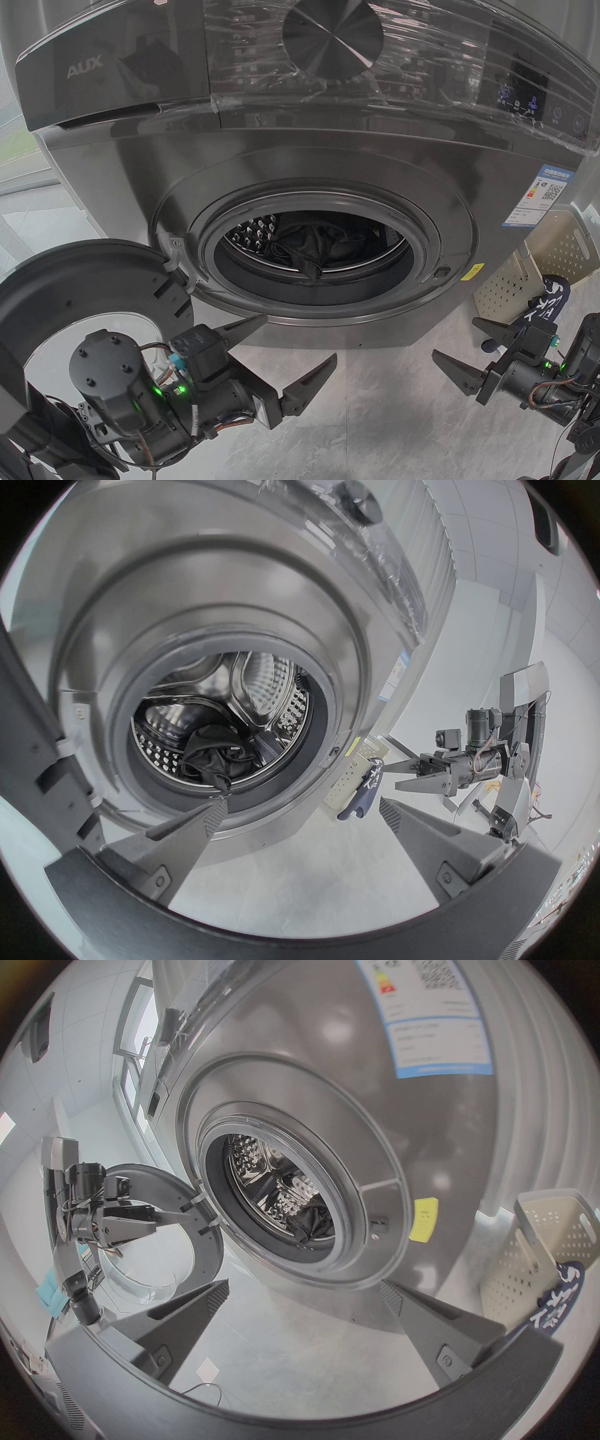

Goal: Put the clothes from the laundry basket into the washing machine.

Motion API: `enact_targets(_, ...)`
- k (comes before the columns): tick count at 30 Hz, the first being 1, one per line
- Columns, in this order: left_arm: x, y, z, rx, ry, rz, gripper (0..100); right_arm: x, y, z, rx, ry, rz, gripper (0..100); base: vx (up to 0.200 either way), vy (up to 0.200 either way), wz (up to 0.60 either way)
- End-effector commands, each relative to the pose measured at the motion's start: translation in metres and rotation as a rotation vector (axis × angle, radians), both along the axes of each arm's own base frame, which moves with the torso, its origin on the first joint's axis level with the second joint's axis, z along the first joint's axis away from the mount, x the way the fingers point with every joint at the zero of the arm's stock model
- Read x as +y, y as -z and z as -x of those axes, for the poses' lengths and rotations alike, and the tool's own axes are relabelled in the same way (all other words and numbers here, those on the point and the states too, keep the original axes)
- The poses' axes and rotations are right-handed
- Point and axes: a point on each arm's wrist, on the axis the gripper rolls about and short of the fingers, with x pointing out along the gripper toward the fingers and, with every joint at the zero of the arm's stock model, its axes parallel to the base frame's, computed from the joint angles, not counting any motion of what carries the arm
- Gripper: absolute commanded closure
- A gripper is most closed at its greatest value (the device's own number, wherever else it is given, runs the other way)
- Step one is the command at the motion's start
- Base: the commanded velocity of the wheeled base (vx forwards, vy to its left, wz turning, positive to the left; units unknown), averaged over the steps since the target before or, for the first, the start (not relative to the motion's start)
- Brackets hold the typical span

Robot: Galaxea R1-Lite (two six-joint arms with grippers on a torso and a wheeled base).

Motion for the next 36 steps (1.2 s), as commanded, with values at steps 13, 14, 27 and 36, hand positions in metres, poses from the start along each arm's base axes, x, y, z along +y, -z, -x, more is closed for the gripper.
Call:
enact_targets(13,0.096,-0.016,0.055,-0.094,-0.185,0.048,0,-0.068,-0.018,0.077,-0.049,0.247,-0.002,0,-0.2,0.0,0.0)
enact_targets(14,0.1,-0.017,0.057,-0.098,-0.197,0.054,0,-0.071,-0.017,0.084,-0.058,0.25,-0.005,0,-0.2,0.0,0.0)
enact_targets(27,0.167,-0.01,0.112,-0.086,-0.399,0.036,0,-0.094,-0.003,0.14,-0.161,0.392,-0.059,0,-0.123,0.0,0.0)
enact_targets(36,0.192,0.026,0.16,-0.081,-0.578,0.019,0,-0.099,0.026,0.163,-0.148,0.456,-0.05,0,-0.067,0.0,0.0)
